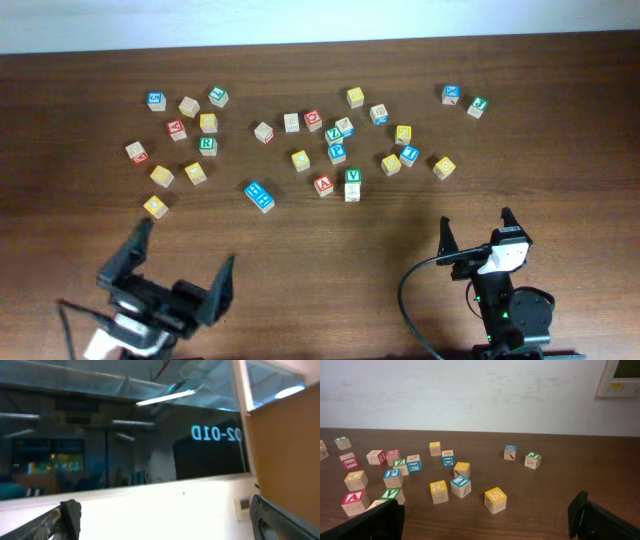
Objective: Spell out RSS
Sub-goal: 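Swing the left gripper toward the green R block at upper left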
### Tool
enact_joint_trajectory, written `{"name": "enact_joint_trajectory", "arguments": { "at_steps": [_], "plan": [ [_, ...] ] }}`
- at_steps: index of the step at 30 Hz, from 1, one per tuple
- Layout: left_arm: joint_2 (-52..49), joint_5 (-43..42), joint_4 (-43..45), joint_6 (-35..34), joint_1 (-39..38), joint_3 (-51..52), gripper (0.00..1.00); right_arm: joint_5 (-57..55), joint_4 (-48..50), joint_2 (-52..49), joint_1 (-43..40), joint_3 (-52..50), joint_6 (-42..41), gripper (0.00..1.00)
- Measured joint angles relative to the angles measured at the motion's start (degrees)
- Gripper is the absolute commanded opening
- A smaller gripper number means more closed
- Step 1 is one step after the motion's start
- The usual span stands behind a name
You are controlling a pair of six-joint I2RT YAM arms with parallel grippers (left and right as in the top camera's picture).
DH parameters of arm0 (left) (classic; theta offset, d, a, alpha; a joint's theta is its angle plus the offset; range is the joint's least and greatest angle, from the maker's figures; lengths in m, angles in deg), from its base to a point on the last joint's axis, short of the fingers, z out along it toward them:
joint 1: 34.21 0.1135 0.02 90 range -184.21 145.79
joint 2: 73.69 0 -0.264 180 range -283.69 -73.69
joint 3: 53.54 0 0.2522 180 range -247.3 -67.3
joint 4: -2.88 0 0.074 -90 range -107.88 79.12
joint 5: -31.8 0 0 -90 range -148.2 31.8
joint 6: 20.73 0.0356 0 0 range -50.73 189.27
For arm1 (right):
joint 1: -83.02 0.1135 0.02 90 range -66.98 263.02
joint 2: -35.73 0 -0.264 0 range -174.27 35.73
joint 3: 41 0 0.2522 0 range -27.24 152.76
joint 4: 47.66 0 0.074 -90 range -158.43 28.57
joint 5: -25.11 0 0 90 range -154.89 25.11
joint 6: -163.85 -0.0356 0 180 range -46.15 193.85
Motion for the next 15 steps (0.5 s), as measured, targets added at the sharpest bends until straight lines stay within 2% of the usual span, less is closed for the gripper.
{"name": "enact_joint_trajectory", "arguments": {
  "at_steps": [2,3,5,6,8,10,13,15],
  "plan": [
    [-7.06,1.25,-16.02,-0.17,0.00,-12.04,0.99,0.00,-0.04,-0.09,0.00,0.00,0.04,0.98],
    [-12.50,1.53,-26.97,1.05,-0.04,-19.93,0.99,0.00,0.00,-0.02,0.00,0.00,0.04,0.98],
    [-25.16,0.50,-44.78,5.51,-0.04,-33.27,0.99,0.00,0.00,-0.04,0.00,0.00,0.02,0.98],
    [-31.56,-1.70,-50.18,7.65,-0.04,-38.71,0.99,0.00,0.00,-0.04,0.00,0.00,0.04,0.98],
    [-41.05,-8.85,-57.37,9.84,0.00,-44.78,0.99,0.00,0.00,-0.04,0.00,0.00,0.07,0.98],
    [-47.45,-15.06,-58.45,11.02,0.00,-45.79,0.99,0.00,0.00,-0.04,0.00,0.00,0.04,0.98],
    [-53.51,-16.63,-61.27,10.03,0.00,-46.69,0.99,0.00,0.00,-0.07,0.00,0.00,0.04,0.98],
    [-58.66,-14.27,-70.38,9.07,-0.02,-51.06,0.99,0.00,0.00,-0.07,0.00,0.00,0.02,0.98]
  ]
}}
